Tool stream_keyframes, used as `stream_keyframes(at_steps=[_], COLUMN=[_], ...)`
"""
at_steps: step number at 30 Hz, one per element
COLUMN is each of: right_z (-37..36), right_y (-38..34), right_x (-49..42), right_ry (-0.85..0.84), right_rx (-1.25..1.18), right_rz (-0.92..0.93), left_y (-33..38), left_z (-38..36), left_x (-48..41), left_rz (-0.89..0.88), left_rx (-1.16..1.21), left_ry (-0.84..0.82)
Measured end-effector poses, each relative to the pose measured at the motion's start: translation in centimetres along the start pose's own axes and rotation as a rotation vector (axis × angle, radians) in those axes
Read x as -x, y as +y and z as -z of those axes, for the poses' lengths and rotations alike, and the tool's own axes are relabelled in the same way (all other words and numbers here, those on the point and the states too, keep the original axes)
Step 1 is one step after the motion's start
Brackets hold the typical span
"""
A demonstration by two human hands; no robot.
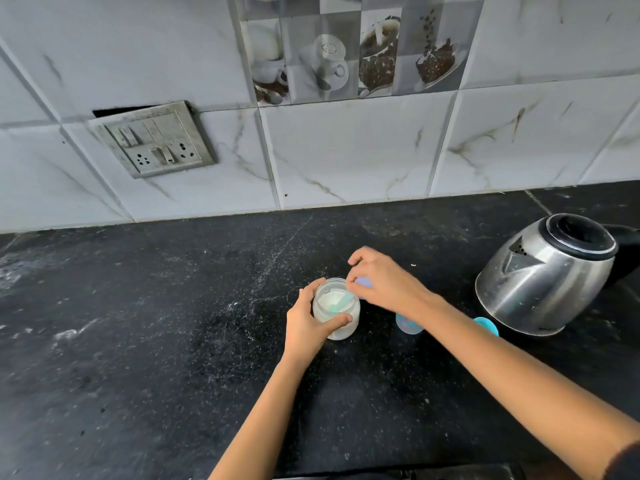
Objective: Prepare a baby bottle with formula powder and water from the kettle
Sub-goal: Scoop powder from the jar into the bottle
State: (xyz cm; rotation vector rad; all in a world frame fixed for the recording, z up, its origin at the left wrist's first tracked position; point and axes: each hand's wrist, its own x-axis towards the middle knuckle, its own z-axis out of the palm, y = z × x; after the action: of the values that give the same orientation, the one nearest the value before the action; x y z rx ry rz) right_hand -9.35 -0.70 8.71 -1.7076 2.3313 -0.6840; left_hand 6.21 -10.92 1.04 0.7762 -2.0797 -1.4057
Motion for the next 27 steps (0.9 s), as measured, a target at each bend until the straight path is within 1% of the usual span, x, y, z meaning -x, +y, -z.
stream_keyframes(at_steps=[1, 2, 5, 8, 10, 13, 17, 18, 20, 23, 27], right_z=[-0.6, -1.0, -1.5, -1.9, -2.1, -1.9, -1.2, -1.3, -1.8, -3.0, -4.1], right_y=[-0.6, -1.1, -2.4, -3.4, -3.8, -4.0, -3.8, -3.9, -4.0, -4.3, -4.3], right_x=[0.3, 0.3, -0.3, -0.8, -0.7, -0.1, 1.8, 2.3, 3.0, 3.3, 3.1], right_ry=[-0.052, -0.071, -0.087, -0.162, -0.163, -0.079, 0.105, 0.148, 0.201, 0.184, 0.146], right_rx=[0.069, 0.122, 0.218, 0.413, 0.49, 0.434, 0.26, 0.249, 0.304, 0.39, 0.241], right_rz=[-0.03, -0.069, -0.172, -0.226, -0.237, -0.235, -0.312, -0.33, -0.332, -0.343, -0.415], left_y=[0.1, 0.2, 0.6, 1.1, 1.4, 1.4, 1.3, 1.3, 1.3, 1.3, 1.3], left_z=[0.0, 0.0, -0.1, -0.5, -0.6, -0.6, -0.8, -0.9, -1.1, -1.4, -1.4], left_x=[0.1, 0.2, 0.6, 1.3, 1.5, 1.7, 2.0, 2.1, 2.2, 2.2, 2.3], left_rz=[0.002, 0.006, 0.013, -0.012, -0.032, -0.04, -0.014, -0.013, -0.016, -0.021, -0.009], left_rx=[-0.006, -0.009, -0.004, -0.023, -0.036, -0.017, -0.014, -0.01, -0.003, -0.006, 0.021], left_ry=[0.004, 0.01, 0.031, 0.021, 0.015, 0.012, -0.01, -0.012, -0.004, 0.018, 0.031])
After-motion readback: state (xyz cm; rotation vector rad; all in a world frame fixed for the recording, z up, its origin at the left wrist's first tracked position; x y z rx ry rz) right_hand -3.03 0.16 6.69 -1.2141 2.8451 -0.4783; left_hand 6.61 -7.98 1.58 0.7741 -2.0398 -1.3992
